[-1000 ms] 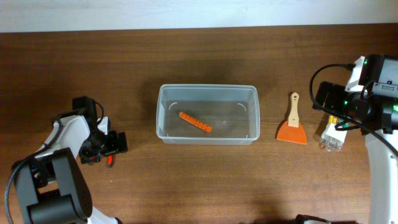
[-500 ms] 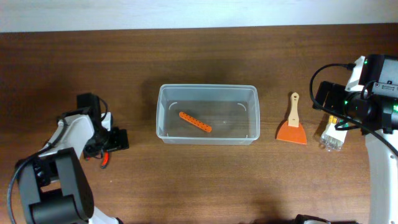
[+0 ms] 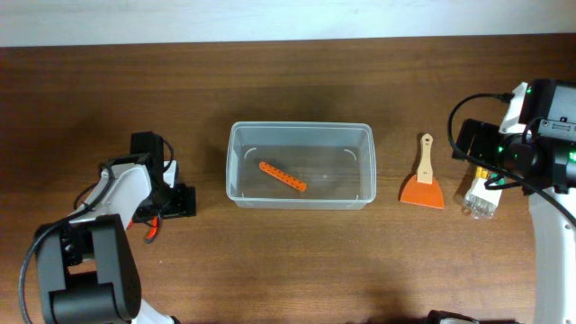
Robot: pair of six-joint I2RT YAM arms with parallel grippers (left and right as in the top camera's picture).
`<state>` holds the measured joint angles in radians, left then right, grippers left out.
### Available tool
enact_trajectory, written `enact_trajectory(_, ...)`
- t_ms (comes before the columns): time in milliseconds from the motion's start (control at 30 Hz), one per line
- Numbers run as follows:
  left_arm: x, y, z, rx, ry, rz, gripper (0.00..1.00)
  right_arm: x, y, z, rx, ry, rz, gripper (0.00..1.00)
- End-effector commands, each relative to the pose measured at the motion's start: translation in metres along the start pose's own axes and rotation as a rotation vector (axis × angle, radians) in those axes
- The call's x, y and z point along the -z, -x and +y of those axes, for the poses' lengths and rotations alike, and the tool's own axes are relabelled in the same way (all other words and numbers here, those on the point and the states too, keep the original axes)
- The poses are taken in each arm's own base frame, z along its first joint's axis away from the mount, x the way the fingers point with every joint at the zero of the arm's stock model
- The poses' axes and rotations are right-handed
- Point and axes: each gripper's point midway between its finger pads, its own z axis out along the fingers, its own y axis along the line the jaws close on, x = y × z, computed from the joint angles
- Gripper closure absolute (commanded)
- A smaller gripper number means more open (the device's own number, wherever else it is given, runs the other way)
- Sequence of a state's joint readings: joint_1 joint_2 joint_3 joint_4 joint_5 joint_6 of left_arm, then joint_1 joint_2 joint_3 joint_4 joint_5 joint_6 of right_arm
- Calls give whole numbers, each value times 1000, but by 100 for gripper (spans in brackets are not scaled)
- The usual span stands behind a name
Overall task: Pack container
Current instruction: 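Lower the left gripper onto the red-handled pliers and grasp them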
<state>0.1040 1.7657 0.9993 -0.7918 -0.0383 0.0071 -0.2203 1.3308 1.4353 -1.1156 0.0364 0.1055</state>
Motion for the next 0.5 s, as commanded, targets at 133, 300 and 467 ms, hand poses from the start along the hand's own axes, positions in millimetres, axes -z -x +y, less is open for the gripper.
enact_trajectory(133, -3, -14, 1, -19, 10, 57, 33, 3, 2, 0, -10, 1, -3, 1)
enact_trajectory(300, -7, -21, 1, -20, 10, 79, 53, 3, 2, 0, -10, 1, -3, 1)
enact_trajectory(467, -10, -29, 1, -21, 9, 99, 65, 3, 2, 0, -10, 1, -3, 1)
